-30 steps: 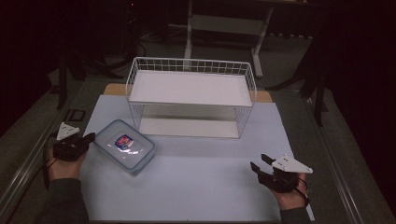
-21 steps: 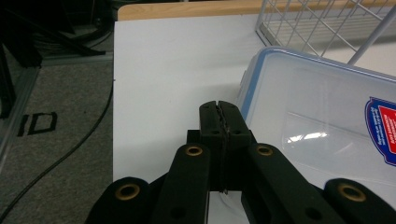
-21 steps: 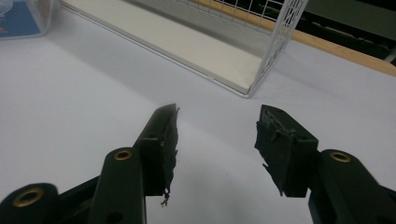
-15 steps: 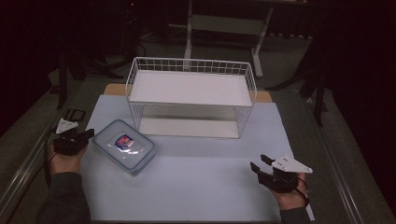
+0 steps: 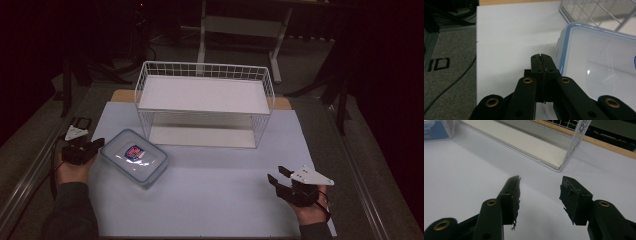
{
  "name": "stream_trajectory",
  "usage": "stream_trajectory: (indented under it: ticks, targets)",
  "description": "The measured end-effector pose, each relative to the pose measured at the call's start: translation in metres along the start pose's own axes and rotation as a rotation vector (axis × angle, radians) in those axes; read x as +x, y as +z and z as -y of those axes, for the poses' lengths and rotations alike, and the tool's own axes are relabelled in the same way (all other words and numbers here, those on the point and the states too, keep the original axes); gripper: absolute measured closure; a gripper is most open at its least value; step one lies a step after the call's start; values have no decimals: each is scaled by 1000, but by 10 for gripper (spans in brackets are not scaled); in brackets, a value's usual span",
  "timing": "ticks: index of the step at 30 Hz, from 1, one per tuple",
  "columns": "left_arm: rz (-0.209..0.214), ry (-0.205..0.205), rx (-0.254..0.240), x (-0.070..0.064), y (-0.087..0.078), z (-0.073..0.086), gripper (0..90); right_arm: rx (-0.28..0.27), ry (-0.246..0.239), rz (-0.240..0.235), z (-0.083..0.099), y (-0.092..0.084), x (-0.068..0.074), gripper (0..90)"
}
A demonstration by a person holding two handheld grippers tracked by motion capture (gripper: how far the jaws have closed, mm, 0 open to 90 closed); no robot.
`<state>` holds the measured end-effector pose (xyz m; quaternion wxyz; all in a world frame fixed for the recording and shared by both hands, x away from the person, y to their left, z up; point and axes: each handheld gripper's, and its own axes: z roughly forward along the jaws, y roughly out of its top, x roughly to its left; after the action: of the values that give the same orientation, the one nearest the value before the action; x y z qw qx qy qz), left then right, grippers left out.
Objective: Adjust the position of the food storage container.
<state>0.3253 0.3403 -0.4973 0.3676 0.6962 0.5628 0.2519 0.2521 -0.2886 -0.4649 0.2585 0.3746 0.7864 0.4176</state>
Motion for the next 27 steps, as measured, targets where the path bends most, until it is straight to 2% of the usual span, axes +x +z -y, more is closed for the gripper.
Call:
stream_trajectory:
  ticks: [1,12,19,23,27]
  targets:
    - [10,17,16,-3,1,1,898,0,0,-1,0,0,0,494]
    - [72,60,47,-28,-8,7,898,-7,0,-12,-1,-1,0,497]
    - [147,148,97,-71,-12,8,898,-21,-15,-42,-5,1,8,502]
    - [203,164,110,-90,-11,9,898,-19,-25,-53,-6,2,11,500]
    - [252,187,122,-108,-9,11,898,-21,-14,-56,-6,2,10,498]
